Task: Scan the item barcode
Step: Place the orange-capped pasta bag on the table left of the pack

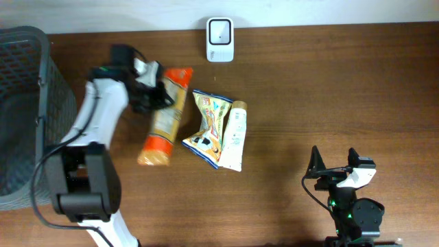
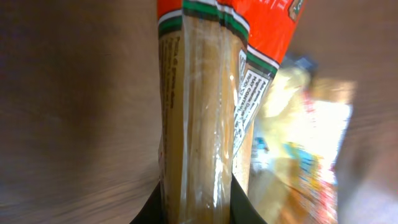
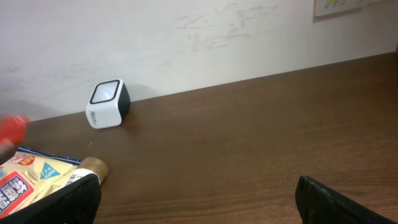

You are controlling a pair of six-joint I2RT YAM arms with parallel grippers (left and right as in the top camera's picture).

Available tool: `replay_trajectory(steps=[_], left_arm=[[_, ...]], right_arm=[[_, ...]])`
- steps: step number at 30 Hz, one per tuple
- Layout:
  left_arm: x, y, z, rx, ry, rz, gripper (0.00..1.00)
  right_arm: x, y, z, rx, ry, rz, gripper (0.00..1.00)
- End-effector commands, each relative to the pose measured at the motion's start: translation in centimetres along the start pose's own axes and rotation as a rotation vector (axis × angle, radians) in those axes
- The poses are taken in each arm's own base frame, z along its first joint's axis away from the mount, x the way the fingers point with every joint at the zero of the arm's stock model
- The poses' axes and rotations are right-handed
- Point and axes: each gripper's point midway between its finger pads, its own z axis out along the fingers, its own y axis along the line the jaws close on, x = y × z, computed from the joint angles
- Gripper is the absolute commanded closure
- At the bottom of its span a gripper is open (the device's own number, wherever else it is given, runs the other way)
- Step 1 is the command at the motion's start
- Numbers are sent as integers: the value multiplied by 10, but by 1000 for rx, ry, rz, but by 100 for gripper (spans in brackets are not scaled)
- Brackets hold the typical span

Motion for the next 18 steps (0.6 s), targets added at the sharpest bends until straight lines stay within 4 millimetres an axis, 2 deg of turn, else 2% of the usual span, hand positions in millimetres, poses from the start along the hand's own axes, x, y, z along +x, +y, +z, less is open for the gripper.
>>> replay_trajectory(steps=[1,2,3,4,5,6,8,10,11,12,14,15,16,18], left_arm=[[27,-18,27,-61,23,-90,100],[32,-21,32,-76,33,-73,100],[35,-26,35,-94,39,-51,84],[35,-30,37,-93,38,-40,60],[35,-32,37,-91,36,-36,22],[32,-34,35,-89,28,-31,1],[14,-41,17,-83,-8,4,1],[-12,-43,-19,-133,-78,40,1],[-32,-44,-52,-187,-142,56,1],[-59,-49,-103,-236,-244,107,1],[-85,-49,-195,-342,-415,163,1],[-90,-40,-232,-405,-483,137,1],[-88,-19,-285,-486,-569,74,1],[-73,28,-340,-555,-642,-91,1]], right_arm=[[3,0,0,0,3,-8,1],[3,0,0,0,3,-8,1],[3,0,0,0,3,-8,1],[3,0,0,0,3,-8,1],[3,0,0,0,3,-8,1],[3,0,0,0,3,-8,1],[3,0,0,0,3,-8,1],[3,0,0,0,3,-8,1],[3,0,0,0,3,-8,1],[3,0,0,0,3,-8,1],[3,0,0,0,3,-8,1],[3,0,0,0,3,-8,1],[3,0,0,0,3,-8,1],[3,0,0,0,3,-8,1]])
